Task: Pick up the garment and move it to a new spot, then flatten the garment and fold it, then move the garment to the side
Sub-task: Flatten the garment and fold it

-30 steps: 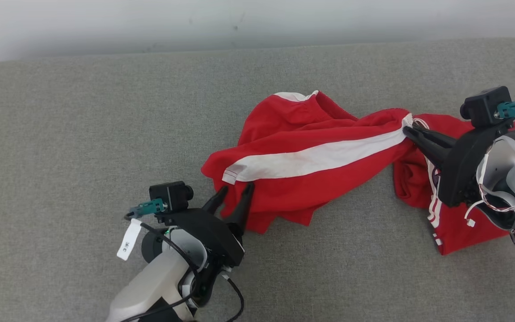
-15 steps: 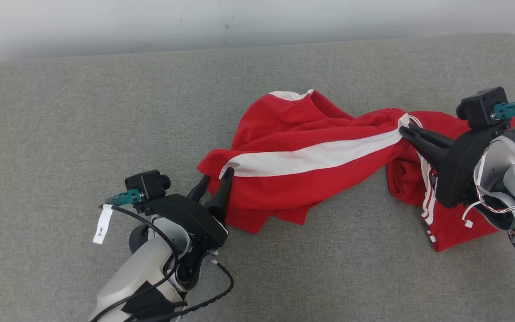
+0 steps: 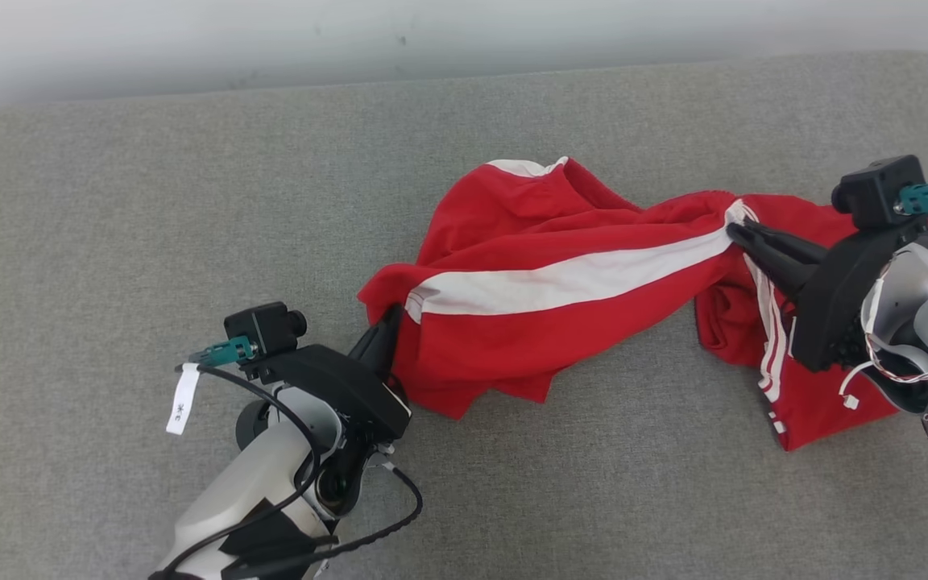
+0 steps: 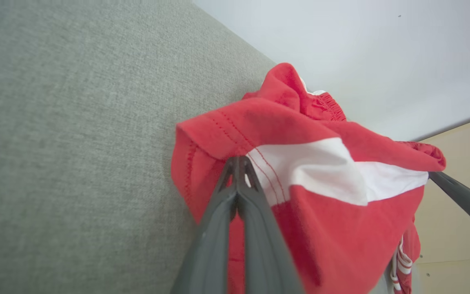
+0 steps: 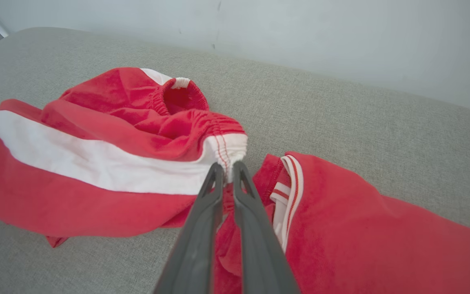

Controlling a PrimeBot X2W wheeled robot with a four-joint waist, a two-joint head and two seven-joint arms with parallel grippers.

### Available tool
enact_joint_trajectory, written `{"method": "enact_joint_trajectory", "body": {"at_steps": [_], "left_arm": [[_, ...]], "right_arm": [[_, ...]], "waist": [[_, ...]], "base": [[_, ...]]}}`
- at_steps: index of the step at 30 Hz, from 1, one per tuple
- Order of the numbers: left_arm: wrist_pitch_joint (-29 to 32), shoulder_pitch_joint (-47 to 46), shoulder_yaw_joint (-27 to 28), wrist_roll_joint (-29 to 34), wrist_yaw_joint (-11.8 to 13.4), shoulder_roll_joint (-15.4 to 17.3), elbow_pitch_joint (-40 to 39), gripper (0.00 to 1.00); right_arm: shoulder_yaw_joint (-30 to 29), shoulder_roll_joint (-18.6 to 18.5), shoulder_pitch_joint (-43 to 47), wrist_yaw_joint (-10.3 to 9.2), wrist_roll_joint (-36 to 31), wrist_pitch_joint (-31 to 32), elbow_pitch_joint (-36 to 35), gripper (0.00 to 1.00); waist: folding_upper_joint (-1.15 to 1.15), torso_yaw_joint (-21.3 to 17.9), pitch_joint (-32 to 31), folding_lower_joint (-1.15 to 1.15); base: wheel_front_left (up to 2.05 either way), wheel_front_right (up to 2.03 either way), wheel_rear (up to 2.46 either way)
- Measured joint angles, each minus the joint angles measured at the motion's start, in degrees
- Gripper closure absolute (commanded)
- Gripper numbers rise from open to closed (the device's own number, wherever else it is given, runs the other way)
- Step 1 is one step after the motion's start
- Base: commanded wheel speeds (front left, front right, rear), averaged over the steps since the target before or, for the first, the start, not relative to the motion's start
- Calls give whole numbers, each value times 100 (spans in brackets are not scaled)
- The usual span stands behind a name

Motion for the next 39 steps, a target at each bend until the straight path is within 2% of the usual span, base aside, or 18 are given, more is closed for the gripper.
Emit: {"method": "enact_joint_trajectory", "body": {"at_steps": [10,11,12,13,26,35,36,37,38,39], "left_arm": [[-164,-167,35,27,-47,-4,341,100],[-164,-165,22,31,-48,-7,387,93],[-158,-161,-14,44,-76,-5,427,52],[-153,-151,-37,59,-91,-5,450,0],[-169,-144,-236,-32,-141,-7,324,0],[-169,-155,-371,-318,-145,-5,154,0],[-169,-157,-397,-339,-145,-3,132,13],[-169,-161,-412,-357,-145,-4,120,49],[-169,-166,-425,-358,-145,-7,121,100],[-169,-179,-465,-358,-145,-5,132,100]], "right_arm": [[-74,0,34,0,16,-168,123,100],[-71,26,34,1,16,-171,124,100],[-69,55,34,1,16,-176,120,100],[-65,76,34,1,16,-176,119,100],[-23,131,23,10,16,-193,145,100],[13,164,-7,51,9,-193,171,100],[13,157,-7,51,9,-194,176,100],[11,149,-7,51,9,-196,181,100],[10,148,-7,51,9,-201,185,100],[11,148,-7,51,9,-202,188,100]], "waist": [[0,146,-90,0],[-1,157,-103,0],[0,165,-113,0],[-1,169,-119,0],[0,122,-85,0],[0,-6,-15,0],[0,-16,-9,0],[-1,-24,-3,0],[-1,-30,2,0],[0,-36,7,0]], "base": [[0,0,0],[0,0,0],[0,0,0],[0,0,0],[0,0,0],[0,0,0],[0,0,0],[0,0,0],[0,0,0],[0,0,0]]}}
